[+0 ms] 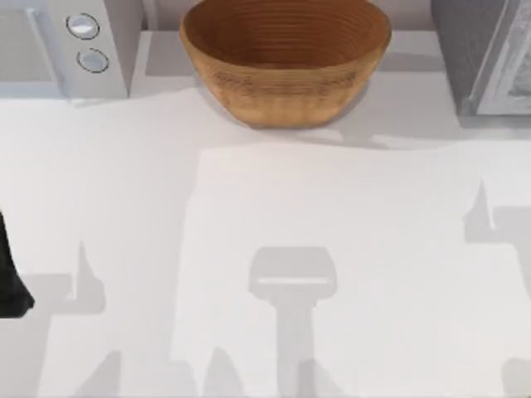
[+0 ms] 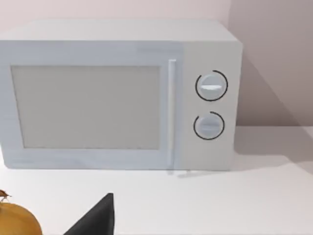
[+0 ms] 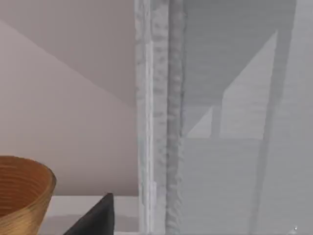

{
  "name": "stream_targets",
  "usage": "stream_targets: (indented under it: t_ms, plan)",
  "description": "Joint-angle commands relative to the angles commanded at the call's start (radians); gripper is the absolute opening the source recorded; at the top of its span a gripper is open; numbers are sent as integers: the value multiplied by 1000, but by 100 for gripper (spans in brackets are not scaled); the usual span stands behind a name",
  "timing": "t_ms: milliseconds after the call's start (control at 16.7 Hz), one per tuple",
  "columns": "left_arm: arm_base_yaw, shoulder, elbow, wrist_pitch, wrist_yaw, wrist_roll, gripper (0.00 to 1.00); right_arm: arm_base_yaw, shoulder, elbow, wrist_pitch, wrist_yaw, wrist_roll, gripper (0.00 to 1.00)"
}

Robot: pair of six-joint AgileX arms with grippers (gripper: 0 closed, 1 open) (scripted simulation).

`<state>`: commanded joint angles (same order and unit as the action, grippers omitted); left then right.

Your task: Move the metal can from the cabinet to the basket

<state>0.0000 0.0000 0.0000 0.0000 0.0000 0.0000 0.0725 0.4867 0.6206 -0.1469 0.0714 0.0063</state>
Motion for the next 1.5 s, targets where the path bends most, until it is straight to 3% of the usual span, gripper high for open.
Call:
stream_targets:
  t_ms: [420,720,900,1500]
  plan:
    - [0,0,0,0,0,0,100,64,495,652,-161,76,5,100]
    - [0,0,0,0,0,0,100,99,752,1001,-243,113,8,100]
    - [0,0,0,0,0,0,100,110,828,1105,-267,124,9,100]
    - [0,0,0,0,0,0,100,88,910,1180,-252,105,10,100]
